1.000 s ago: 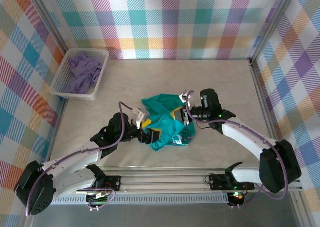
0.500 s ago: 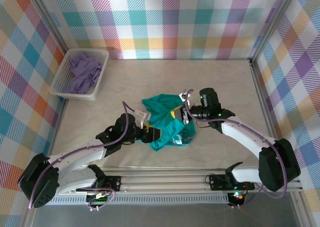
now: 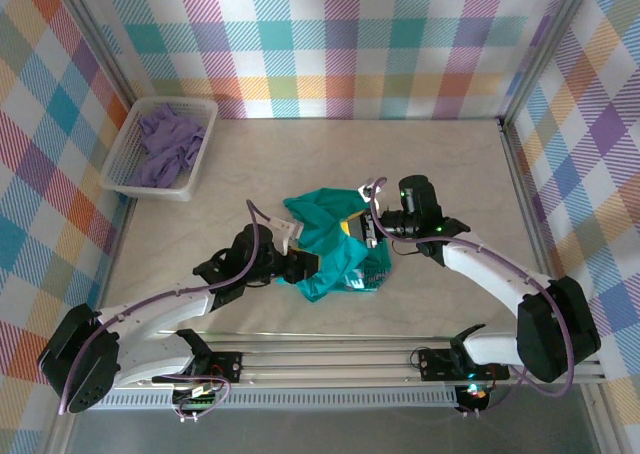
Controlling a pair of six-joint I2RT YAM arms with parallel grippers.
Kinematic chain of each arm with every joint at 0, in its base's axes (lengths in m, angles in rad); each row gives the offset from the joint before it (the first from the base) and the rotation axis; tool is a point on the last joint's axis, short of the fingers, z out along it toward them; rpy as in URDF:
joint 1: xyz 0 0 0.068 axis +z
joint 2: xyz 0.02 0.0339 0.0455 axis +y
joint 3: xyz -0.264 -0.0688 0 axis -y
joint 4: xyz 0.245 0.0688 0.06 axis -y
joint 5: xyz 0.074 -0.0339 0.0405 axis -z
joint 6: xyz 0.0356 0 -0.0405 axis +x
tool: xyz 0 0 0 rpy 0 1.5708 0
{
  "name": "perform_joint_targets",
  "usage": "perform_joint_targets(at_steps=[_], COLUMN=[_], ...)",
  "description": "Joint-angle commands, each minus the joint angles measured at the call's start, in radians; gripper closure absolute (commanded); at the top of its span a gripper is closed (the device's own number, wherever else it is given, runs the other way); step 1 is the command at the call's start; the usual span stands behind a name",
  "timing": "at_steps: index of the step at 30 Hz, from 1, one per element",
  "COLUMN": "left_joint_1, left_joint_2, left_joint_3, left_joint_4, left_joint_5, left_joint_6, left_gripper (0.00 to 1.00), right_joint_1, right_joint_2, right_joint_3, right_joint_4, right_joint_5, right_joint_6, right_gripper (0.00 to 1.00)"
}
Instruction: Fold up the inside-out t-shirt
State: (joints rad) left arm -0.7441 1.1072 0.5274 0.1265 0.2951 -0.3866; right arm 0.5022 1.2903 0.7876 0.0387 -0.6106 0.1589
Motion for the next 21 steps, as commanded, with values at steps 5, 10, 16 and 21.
perform_joint_targets(at_steps=[5, 10, 16, 21], left_joint_1=[-0.003, -0.001, 0.063, 0.12], left_joint_2=[0.038, 0.001, -0.236, -0.343], left_joint_3=[0.029, 0.026, 0.071, 0.145], left_joint_4=[-0.03, -0.029, -0.255, -0.474], left_joint_5=[0.01, -0.031, -0.326, -0.524], left_joint_6=[0.025, 0.035, 0.067, 0.104], left_gripper=[0.55, 0.8, 1.0, 1.0], right_joint_1=[-0.008, -0.007, 0.107, 0.024], right_joint_2=[0.011, 0.022, 0.052, 0.012], right_joint_3=[0.039, 0.047, 0.178, 0.171], right_joint_4=[0.041, 0.038, -0.1, -0.226], right_joint_5=[-0.012, 0.004, 0.035, 0.336], right_joint_6=[0.01, 0.022, 0.048, 0.03], right_gripper=[0.97, 0.97, 0.63, 0.42])
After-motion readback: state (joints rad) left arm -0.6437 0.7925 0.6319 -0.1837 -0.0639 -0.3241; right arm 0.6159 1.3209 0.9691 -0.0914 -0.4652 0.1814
